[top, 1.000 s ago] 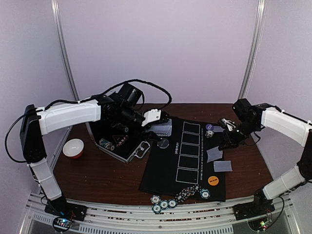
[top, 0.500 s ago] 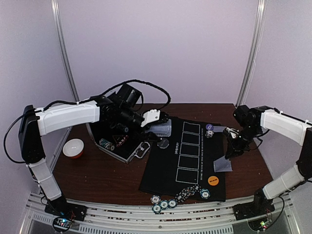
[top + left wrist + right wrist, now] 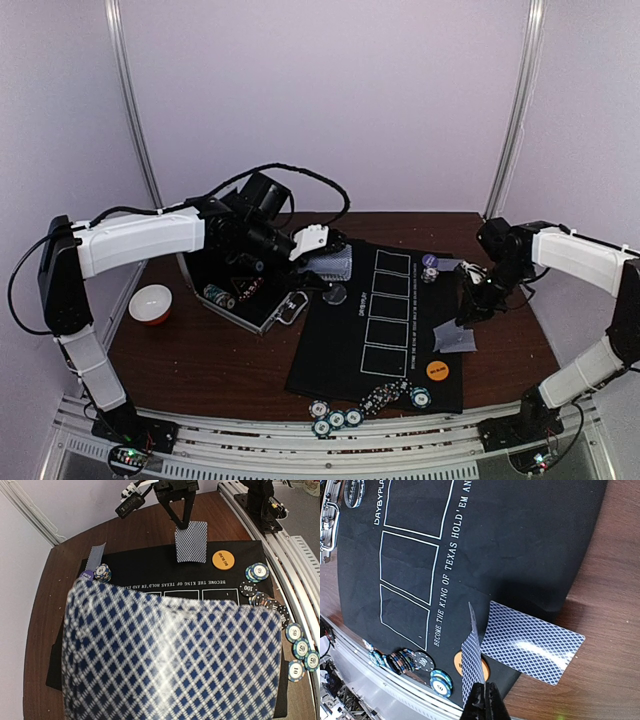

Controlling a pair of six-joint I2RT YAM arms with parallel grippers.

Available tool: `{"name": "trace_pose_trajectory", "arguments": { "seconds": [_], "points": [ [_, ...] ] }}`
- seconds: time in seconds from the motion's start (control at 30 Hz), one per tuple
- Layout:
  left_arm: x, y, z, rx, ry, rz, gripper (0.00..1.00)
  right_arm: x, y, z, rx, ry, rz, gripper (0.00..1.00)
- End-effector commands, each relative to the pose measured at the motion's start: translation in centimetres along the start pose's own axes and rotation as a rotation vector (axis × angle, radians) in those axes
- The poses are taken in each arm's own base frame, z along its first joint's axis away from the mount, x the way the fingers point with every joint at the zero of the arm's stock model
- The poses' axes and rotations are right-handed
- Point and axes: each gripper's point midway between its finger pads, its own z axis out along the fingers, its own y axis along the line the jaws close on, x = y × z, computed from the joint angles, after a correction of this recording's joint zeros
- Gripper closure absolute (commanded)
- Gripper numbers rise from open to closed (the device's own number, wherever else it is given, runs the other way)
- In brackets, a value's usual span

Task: Distribute texas hold em gaming equipment
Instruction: Distribute the poker card in the big blind area.

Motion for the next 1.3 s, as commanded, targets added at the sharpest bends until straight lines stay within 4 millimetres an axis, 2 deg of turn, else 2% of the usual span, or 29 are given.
{"name": "trace_pose_trajectory", "arguments": {
  "seconds": [0.0,0.23,0.43,0.57,0.77,0.87,0.93,1.0,1.07,1.1,1.13,1.17,1.27],
  "points": [
    [-1.4,0.8,-0.9,-0.034,-0.052,0.021,0.43,0.2,0.3,1.0,-0.042,0.037,0.001,1.0],
    [-1.3,0.8,-0.9,-0.036,-0.048,0.02,0.43,0.3,-1.3,2.0,0.033,0.053,0.031,1.0],
    [-1.3,0.9,-0.9,-0.039,-0.046,0.019,0.43,0.4,-2.6,2.3,0.099,0.065,0.056,0.79],
    [-1.2,0.9,-0.8,-0.038,-0.044,0.019,0.43,0.3,-3.4,2.0,0.151,0.056,0.073,0.72],
    [-1.2,0.8,-0.8,-0.036,-0.045,0.019,0.43,-0.4,-4.1,0.6,0.224,0.017,0.09,0.64],
    [-1.3,0.8,-0.9,-0.038,-0.048,0.021,0.43,-2.2,-3.8,-1.5,0.248,-0.069,0.077,0.57],
    [-1.4,0.9,-1.0,-0.041,-0.048,0.022,0.43,-4.4,-2.1,-3.7,0.218,-0.182,0.036,0.55],
    [-1.4,0.9,-1.0,-0.042,-0.048,0.023,0.43,-7.0,1.9,-6.8,0.1,-0.345,-0.058,0.46],
    [-1.4,0.9,-1.0,-0.043,-0.048,0.022,0.43,-8.7,8.2,-9.7,-0.135,-0.504,-0.174,0.35],
    [-1.4,1.0,-1.0,-0.044,-0.048,0.023,0.43,-9.2,11.3,-11.1,-0.261,-0.583,-0.218,0.24],
    [-1.4,1.0,-1.0,-0.045,-0.047,0.023,0.43,-9.0,13.7,-11.6,-0.382,-0.626,-0.252,0.09],
    [-1.4,1.0,-1.0,-0.047,-0.046,0.022,0.43,-9.2,16.0,-12.7,-0.496,-0.681,-0.275,0.01],
    [-1.5,1.1,-1.0,-0.052,-0.045,0.019,0.43,-9.1,20.7,-14.0,-0.719,-0.761,-0.31,0.0]
  ]
}}
